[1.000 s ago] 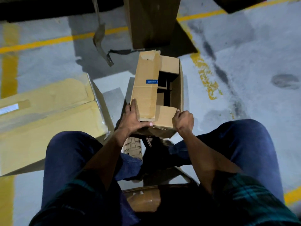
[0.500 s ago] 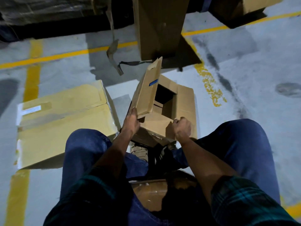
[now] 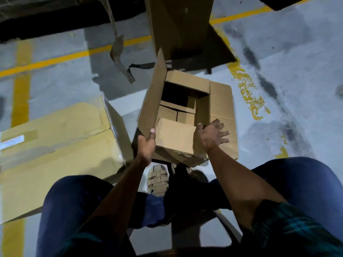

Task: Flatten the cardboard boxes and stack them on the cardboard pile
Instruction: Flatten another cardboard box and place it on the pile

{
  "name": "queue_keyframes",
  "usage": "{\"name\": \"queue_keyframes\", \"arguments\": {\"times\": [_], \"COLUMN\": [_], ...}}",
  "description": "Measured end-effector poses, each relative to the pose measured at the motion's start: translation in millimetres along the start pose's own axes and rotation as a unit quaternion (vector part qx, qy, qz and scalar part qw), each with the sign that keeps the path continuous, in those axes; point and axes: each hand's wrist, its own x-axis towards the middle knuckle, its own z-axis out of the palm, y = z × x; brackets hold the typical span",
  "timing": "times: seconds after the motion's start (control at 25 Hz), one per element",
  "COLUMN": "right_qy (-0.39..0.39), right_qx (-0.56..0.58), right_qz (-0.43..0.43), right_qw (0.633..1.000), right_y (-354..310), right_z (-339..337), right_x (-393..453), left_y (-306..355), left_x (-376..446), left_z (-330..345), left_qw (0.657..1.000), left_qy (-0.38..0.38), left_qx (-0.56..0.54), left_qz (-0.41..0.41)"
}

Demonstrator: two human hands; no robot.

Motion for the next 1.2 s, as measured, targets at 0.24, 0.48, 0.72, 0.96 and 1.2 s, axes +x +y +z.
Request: {"name": "queue_keyframes", "arguments": {"times": [0.24, 0.48, 0.72, 0.96, 1.2], "right_qy": [-0.066, -0.091, -0.107, -0.112, -0.139], "right_qx": [-0.114, -0.109, -0.115, -0.092, -0.048], "right_qz": [-0.236, -0.244, -0.226, -0.202, -0.164], "right_qw": [0.963, 0.959, 0.961, 0.969, 0.975], "right_y": [-16, 21, 13, 15, 9], "right_z": [22, 36, 38, 41, 55], "right_x": [3, -1, -5, -14, -11], "left_y": [-16, -17, -2, -1, -7], "left_x": [-6, -20, -14, -1, 67], "left_z": [30, 22, 6, 32, 53], "left_qw": [0.969, 0.988, 0.579, 0.639, 0.877], "left_qy": [-0.196, -0.043, 0.060, 0.021, -0.062], "left_qx": [-0.070, 0.053, 0.653, 0.714, 0.475], "left_qz": [-0.132, 0.137, 0.484, 0.285, 0.032]}}
